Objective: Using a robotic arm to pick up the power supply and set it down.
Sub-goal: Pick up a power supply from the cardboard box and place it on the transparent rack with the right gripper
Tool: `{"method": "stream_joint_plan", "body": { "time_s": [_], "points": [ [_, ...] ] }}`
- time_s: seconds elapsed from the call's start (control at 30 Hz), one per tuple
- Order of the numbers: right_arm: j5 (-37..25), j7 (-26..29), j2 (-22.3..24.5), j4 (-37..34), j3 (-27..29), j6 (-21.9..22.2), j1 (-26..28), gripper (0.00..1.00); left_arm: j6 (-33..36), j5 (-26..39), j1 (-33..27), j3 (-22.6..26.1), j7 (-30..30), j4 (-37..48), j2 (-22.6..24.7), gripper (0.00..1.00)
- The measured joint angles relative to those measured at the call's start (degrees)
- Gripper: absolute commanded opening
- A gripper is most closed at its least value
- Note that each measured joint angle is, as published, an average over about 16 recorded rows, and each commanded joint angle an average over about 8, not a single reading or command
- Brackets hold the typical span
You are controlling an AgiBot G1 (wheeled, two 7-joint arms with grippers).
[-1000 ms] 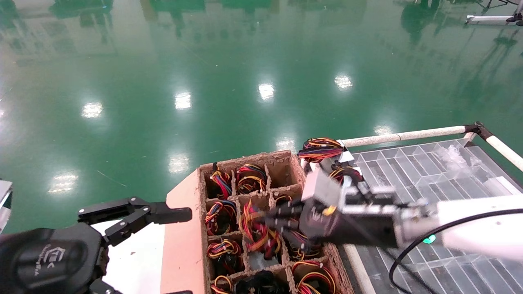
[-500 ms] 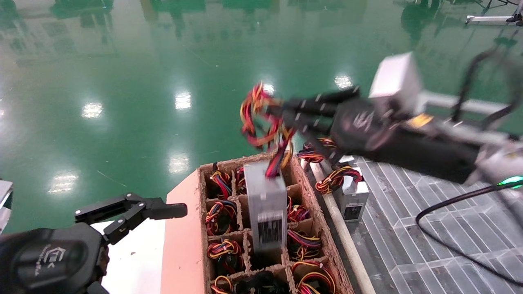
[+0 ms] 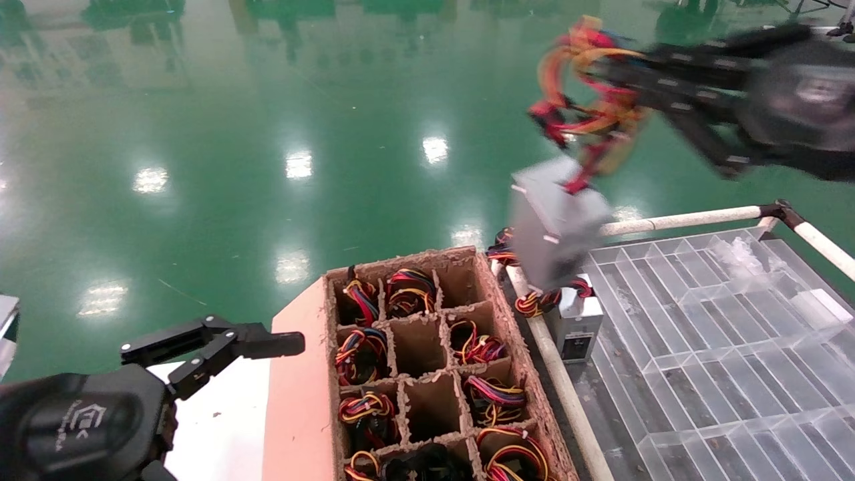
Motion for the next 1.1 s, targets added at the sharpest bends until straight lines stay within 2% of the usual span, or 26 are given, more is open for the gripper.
{"method": "stream_joint_plan", "body": {
  "time_s": [0.27,0.5,0.8,1.1],
  "points": [
    [0.8,-1.8,7.5,-3.6,2.6,-2.6,-4.3,0.0,0.0,0.0,0.0,0.0,0.0,0.0,0.0,1.0],
    [1.9,-3.9,11.1,-6.3,4.2,-3.9,-10.9,0.0,0.0,0.0,0.0,0.0,0.0,0.0,0.0,1.0],
    [2.4,-6.3,10.9,-7.5,4.7,-3.2,-17.6,0.0,0.0,0.0,0.0,0.0,0.0,0.0,0.0,1.0],
    [0.8,-6.5,7.8,-7.1,3.0,-1.6,-19.7,0.0,0.0,0.0,0.0,0.0,0.0,0.0,0.0,1.0]
  ]
}}
